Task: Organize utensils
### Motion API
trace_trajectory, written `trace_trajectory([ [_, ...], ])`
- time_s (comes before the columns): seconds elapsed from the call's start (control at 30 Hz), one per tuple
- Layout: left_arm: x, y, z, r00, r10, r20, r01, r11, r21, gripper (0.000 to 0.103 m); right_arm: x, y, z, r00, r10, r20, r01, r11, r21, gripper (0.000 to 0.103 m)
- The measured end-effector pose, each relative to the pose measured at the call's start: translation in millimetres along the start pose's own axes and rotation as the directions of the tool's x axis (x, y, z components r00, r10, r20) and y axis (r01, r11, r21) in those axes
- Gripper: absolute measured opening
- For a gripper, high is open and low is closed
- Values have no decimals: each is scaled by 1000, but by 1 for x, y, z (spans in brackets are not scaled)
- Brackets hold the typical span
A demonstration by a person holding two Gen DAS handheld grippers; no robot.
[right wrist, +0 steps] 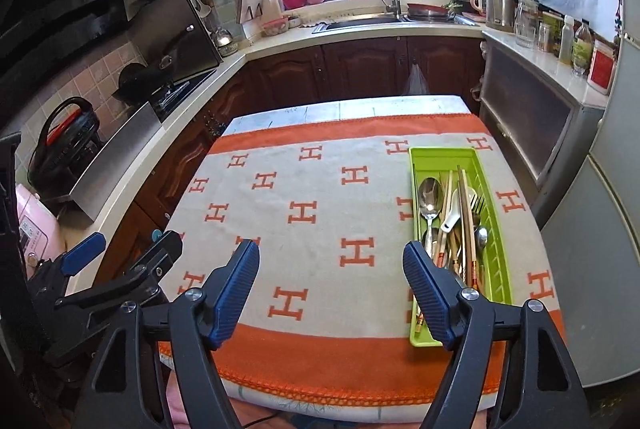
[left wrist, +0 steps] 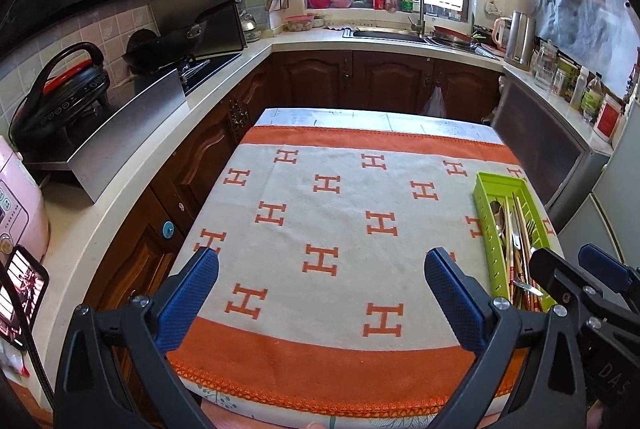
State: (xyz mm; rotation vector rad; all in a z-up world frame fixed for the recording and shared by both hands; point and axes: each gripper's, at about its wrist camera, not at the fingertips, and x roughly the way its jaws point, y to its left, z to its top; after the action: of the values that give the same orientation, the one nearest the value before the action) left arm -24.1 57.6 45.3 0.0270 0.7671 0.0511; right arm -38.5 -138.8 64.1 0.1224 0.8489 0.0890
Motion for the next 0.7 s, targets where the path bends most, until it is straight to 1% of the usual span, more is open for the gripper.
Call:
trace_trajectory([
  [0.2, 11, 3, 2, 999, -21, -44, 21, 1000, -2, 102, 0, 5, 0, 999, -31, 16, 31, 999, -12, 76],
  [0.37, 20, 3, 1, 996, -41, -77, 41, 999, -3, 102, 8, 4, -2, 999, -49, 12, 49, 999, -9, 76],
  [0.7, 24, 3, -1, 995, -44, -86, 44, 999, 0, 102, 15, 0, -5, 998, -61, 3, 61, 998, 6, 76],
])
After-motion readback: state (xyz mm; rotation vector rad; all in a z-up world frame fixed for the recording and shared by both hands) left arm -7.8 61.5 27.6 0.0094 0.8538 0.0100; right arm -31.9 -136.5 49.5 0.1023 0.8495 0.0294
